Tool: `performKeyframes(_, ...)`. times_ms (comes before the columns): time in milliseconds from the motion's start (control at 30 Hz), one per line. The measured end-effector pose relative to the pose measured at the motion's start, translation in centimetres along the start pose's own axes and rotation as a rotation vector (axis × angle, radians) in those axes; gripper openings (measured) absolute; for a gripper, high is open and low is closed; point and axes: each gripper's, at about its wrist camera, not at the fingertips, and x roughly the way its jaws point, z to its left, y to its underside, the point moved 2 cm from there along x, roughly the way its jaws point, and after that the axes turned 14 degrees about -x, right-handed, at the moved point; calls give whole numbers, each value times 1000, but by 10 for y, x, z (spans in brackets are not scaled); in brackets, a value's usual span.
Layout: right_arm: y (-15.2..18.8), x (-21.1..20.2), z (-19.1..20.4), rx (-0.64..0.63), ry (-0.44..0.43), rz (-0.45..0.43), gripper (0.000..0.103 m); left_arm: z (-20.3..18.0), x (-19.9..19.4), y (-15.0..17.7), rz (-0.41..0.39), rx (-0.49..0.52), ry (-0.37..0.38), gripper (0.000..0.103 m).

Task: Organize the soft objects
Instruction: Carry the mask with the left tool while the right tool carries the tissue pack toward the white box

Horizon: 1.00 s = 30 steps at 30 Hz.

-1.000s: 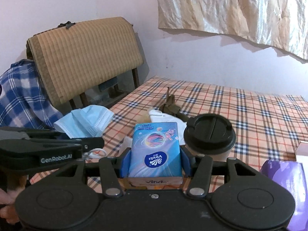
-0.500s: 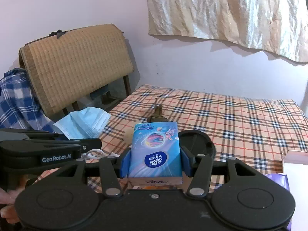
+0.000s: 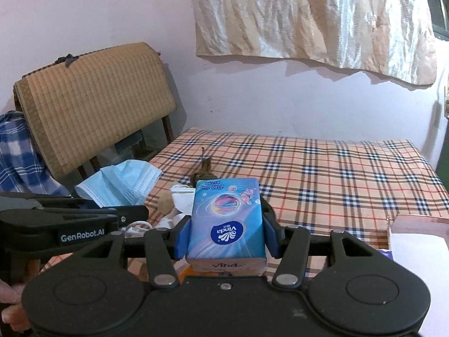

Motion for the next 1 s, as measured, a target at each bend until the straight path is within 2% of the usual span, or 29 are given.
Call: performKeyframes(1000,26,-34,-75,101,141,10,64,-75,18,14,37,99,128,28)
